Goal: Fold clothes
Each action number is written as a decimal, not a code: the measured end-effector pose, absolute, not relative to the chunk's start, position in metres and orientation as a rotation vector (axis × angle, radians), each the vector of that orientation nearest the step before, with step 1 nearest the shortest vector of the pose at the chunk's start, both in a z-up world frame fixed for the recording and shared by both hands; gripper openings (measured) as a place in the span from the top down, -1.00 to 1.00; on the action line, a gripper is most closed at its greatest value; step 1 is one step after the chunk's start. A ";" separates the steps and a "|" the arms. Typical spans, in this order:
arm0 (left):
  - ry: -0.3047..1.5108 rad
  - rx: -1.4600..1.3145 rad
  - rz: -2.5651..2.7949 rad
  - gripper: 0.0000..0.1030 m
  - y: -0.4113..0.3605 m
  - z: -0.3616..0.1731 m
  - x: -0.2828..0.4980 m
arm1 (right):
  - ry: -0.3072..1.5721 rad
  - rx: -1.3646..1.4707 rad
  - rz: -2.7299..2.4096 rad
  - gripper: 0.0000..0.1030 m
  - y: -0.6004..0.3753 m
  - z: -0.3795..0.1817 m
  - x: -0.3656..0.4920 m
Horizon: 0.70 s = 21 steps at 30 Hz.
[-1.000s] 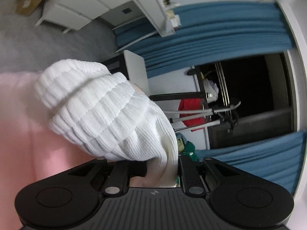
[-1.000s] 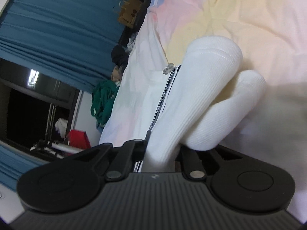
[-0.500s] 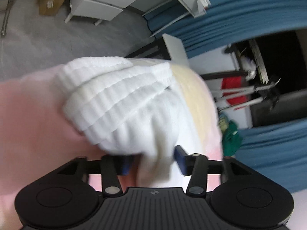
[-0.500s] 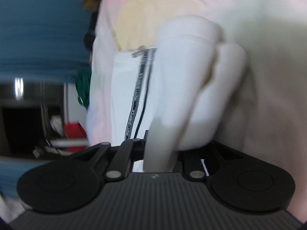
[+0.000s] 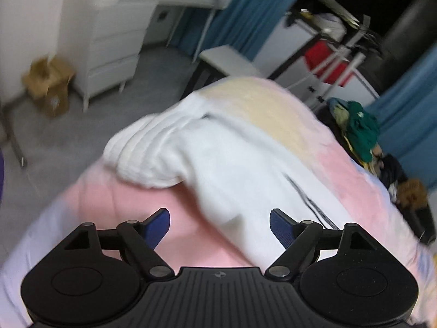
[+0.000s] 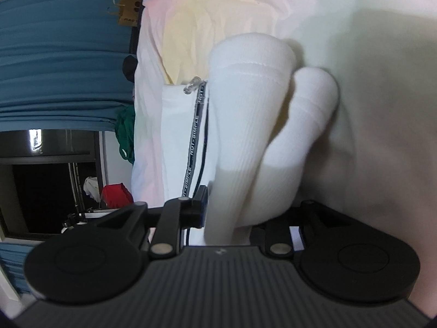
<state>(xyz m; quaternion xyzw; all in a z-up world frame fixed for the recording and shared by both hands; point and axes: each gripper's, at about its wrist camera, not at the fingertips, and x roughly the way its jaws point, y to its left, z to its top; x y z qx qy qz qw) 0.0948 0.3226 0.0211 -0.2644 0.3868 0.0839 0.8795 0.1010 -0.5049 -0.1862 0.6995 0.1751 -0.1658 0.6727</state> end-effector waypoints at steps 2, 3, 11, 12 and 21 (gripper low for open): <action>0.771 -0.478 0.169 -0.59 0.301 0.034 0.097 | 0.371 1.574 -0.377 0.43 -0.506 -0.187 0.103; 0.758 -0.456 0.154 -0.60 0.288 0.038 0.104 | 0.363 1.571 -0.382 0.43 -0.506 -0.187 0.103; 0.683 -0.404 -0.024 -0.60 0.164 0.032 0.133 | 0.254 1.454 -0.386 0.43 -0.510 -0.170 0.098; 0.686 -0.395 -0.045 -0.60 0.150 0.027 0.137 | 0.251 1.451 -0.386 0.43 -0.512 -0.170 0.098; 0.750 -0.174 -0.113 -0.60 0.060 -0.046 0.171 | 0.363 1.442 -0.371 0.14 -0.522 -0.184 0.100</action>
